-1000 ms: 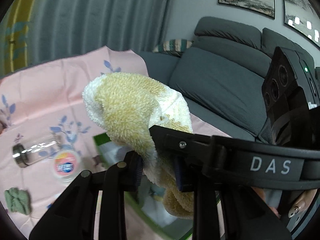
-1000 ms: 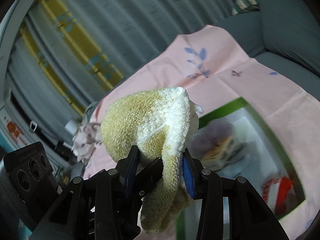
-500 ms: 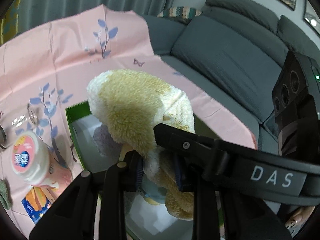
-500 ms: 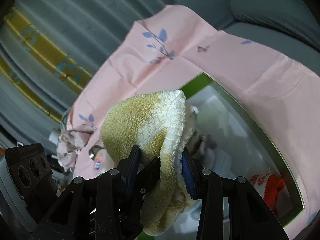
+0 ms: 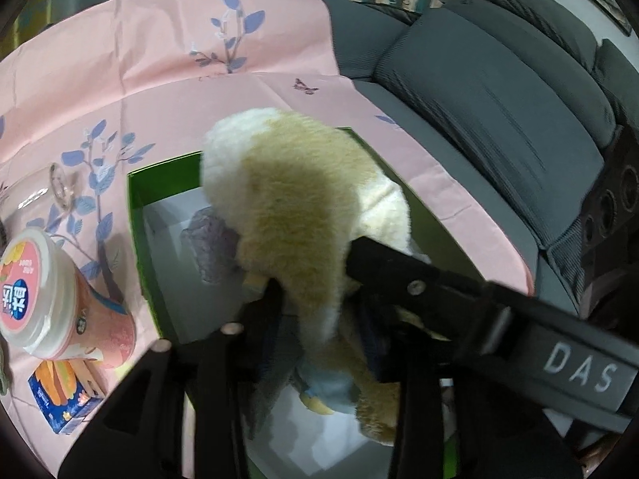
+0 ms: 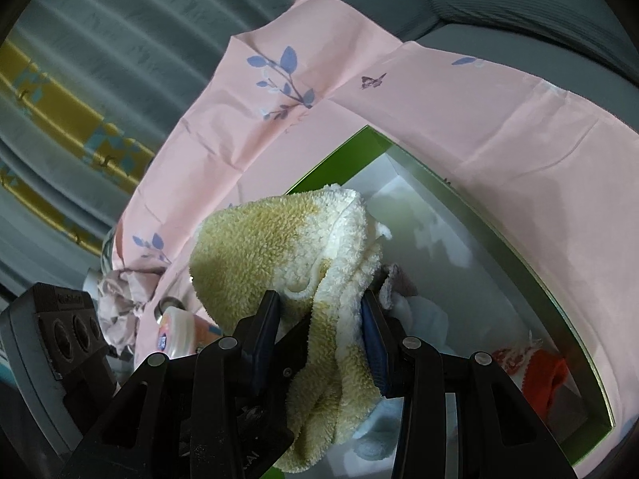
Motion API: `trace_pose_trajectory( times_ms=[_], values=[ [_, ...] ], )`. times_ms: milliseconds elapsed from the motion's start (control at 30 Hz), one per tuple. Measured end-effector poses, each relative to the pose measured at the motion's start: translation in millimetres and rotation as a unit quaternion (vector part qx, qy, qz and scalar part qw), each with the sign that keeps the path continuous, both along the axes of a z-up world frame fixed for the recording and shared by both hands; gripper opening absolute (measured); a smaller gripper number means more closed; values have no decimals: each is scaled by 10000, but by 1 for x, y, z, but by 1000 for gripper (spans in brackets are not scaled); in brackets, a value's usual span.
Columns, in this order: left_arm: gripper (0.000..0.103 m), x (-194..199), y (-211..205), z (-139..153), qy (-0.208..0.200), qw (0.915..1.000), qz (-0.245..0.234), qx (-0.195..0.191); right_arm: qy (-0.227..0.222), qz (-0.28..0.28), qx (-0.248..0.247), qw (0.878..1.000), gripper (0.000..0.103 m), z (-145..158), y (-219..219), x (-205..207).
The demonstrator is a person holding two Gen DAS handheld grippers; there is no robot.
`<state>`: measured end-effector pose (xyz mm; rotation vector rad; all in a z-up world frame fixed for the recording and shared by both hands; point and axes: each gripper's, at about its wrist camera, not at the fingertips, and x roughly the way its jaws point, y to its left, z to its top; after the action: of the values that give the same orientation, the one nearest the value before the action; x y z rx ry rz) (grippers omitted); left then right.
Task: Organize soft objects
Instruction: 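Carry the fluffy towel into the green box and open the right gripper, then move the right gripper back to the blue tissue pack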
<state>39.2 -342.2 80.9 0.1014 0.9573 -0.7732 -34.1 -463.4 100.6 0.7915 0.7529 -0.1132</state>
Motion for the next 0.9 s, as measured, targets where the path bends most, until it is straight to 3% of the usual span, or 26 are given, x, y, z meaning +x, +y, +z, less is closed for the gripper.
trace_pose_trajectory(
  times_ms=[267, 400, 600, 700, 900],
  values=[
    [71, -6, 18, 14, -71, 9998, 127, -119, -172, -128, -292, 9993, 44, 16, 2, -11],
    [87, -20, 36, 32, -176, 9990, 31, -401, -434, -286, -475, 9975, 62, 29, 3, -23],
    [89, -33, 75, 52, -348, 9972, 246, -609, -1031, -252, -506, 9931, 80, 52, 13, -40],
    [99, -37, 110, 61, -377, 9945, 472, -856, -1227, -201, -592, 9905, 85, 63, 23, -45],
    [101, -44, 185, 69, -637, 9867, 1180, -917, -1325, 141, -794, 9879, 86, 80, 55, -42]
  ],
)
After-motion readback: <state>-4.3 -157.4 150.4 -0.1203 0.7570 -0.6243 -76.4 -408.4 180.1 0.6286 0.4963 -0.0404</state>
